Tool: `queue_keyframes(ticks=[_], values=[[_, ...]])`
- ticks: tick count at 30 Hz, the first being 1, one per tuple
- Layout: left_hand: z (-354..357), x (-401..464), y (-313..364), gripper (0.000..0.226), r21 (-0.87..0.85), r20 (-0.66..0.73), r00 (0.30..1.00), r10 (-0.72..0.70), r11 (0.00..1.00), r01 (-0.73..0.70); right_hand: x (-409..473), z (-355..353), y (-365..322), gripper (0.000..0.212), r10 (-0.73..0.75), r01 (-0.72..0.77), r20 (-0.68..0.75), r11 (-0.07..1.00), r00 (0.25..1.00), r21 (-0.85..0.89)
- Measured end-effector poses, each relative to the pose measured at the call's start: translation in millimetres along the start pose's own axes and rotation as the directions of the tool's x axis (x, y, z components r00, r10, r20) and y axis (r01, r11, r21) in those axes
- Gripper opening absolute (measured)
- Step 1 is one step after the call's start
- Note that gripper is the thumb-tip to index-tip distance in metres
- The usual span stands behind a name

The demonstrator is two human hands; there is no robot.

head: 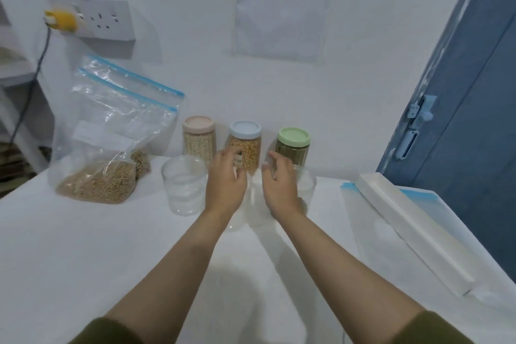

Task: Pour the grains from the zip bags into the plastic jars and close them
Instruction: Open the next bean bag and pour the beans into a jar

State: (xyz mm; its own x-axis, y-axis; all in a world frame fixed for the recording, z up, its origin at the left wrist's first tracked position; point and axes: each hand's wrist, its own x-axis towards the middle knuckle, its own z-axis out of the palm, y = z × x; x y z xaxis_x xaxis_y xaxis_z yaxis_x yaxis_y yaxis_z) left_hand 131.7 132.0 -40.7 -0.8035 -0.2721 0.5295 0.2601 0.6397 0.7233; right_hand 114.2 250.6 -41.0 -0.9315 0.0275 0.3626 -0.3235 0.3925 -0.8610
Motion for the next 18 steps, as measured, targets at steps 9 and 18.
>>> queue_keyframes(ticks=[9, 18], values=[[-17, -26, -38, 0.047, 0.015, 0.11, 0.968, -0.226, 0.974, 0.226, -18, 37, 5, 0.047, 0.2, -0.216, 0.298, 0.976, 0.933, 0.021], [-29, -50, -45, 0.057, -0.2, 0.199, 0.928, -0.315, 0.914, 0.353, -49, 19, 5, 0.051, 0.245, -0.267, 0.247, 0.962, 0.937, 0.058]])
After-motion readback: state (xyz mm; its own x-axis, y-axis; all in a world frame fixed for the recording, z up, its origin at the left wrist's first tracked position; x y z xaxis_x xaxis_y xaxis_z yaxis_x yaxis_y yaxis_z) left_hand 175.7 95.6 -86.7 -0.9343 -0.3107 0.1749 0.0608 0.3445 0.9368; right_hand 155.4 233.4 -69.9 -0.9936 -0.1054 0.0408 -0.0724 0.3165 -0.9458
